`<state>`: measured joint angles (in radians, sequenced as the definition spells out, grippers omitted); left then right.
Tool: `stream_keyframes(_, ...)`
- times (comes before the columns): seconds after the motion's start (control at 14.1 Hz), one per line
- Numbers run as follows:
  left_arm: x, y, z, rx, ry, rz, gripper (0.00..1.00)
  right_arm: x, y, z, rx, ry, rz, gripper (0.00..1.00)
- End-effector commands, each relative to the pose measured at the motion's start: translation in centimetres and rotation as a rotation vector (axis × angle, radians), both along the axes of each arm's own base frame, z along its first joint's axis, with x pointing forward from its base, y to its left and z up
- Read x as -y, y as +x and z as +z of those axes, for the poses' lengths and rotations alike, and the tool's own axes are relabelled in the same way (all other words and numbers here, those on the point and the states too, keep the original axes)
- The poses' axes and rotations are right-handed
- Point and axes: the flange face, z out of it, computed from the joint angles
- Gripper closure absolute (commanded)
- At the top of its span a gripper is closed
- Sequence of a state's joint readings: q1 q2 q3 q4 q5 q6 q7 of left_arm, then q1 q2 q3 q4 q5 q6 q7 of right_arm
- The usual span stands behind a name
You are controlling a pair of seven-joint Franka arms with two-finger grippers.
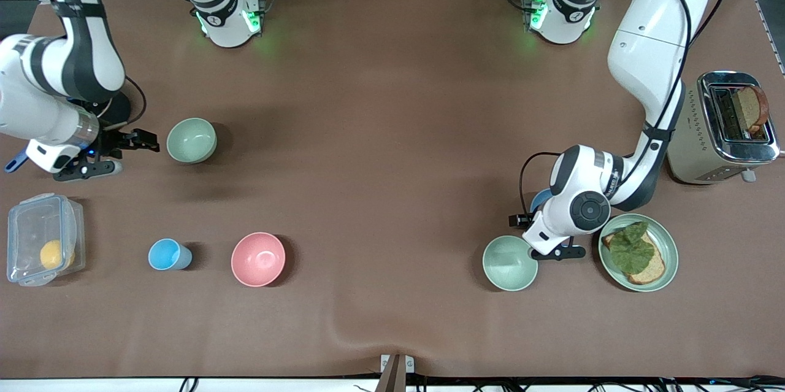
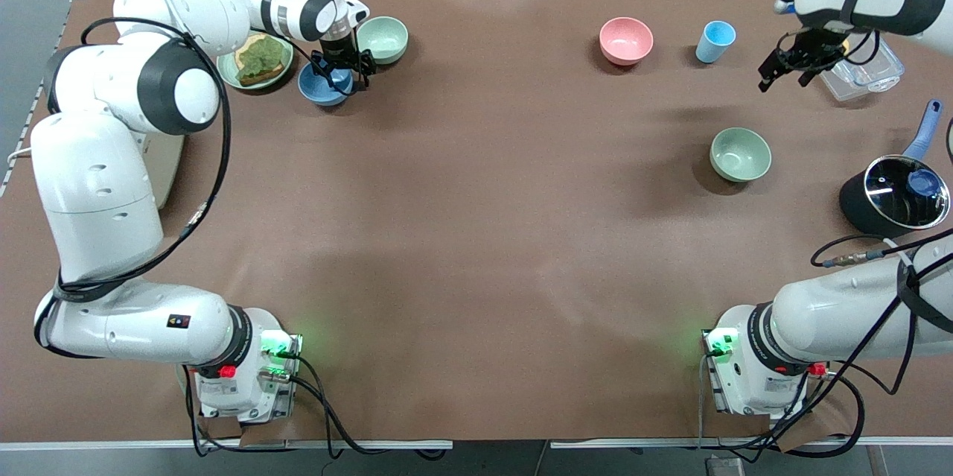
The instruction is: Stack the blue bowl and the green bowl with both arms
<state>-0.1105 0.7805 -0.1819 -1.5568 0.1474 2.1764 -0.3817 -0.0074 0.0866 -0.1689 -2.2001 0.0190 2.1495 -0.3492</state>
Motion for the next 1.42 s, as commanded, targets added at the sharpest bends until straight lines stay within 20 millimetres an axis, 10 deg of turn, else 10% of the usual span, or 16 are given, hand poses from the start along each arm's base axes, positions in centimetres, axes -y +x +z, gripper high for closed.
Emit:
stream_keyframes(0.0, 0.3, 0.4, 0.8, 0.026, 0.018, -0.007, 0.0, 0.2, -1.7, -2.1, 0.02, -0.006, 0.013, 0.0)
stream_keyframes(0.5, 0.1, 0.7, 0.8, 0.03, 0.015, 0.0, 0.0, -0.2, -4.1, -8.7, 0.045, -0.025, 0.015, 0.0)
stream_keyframes(0.71, -0.7, 0.9, 0.9, 0.029, 0.015, -0.003, 0.0, -0.2, -4.4, -10.2, 0.069, -0.034, 0.029, 0.18)
stream_keyframes(0.78, -0.8, 0.9, 0.8, 0.027, 0.013, -0.025, 0.23, -0.2, -4.4, -10.6, 0.071, -0.036, 0.031, 0.23)
stream_keyframes(0.92, -0.7, 0.8, 0.8, 0.023, 0.003, 0.002, 1.0, -0.2, -4.6, -11.1, 0.077, -0.039, 0.031, 0.38)
stream_keyframes(1.35, -0.6, 0.8, 0.7, 0.023, 0.009, 0.057, 1.0, -0.2, -5.2, -11.8, 0.088, -0.042, 0.032, 0.88)
